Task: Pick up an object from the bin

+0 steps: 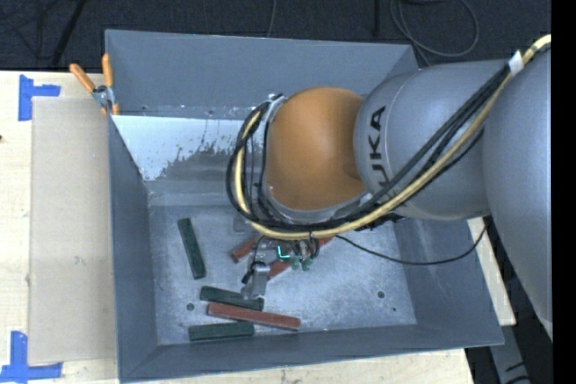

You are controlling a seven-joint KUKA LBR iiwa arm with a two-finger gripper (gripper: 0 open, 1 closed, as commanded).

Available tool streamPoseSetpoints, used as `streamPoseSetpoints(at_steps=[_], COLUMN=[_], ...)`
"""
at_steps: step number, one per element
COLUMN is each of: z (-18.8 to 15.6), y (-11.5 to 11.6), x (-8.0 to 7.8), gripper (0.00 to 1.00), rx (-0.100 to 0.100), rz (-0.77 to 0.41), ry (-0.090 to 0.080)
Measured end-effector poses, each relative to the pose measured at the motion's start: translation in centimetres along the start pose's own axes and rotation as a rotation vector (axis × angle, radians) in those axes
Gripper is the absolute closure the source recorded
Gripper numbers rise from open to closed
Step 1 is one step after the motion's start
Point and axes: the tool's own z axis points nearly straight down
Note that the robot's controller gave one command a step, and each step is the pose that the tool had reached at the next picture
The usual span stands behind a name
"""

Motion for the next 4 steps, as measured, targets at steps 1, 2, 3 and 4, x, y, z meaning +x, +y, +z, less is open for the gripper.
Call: streamPoseSetpoints(at_steps=[1, 2, 3, 4], z=[9.2, 8.9, 8.9, 8.9], y=[1.1, -0.8, -0.8, -0.8], x=[4.3, 5.1, 5.1, 5.1], gripper=[0.00, 0.00, 0.00, 0.00], rx=[0.000, -0.003, -0.004, -0.004], rz=[0.127, 0.341, 0.344, 0.351], ry=[-0.002, -0.007, -0.007, -0.007])
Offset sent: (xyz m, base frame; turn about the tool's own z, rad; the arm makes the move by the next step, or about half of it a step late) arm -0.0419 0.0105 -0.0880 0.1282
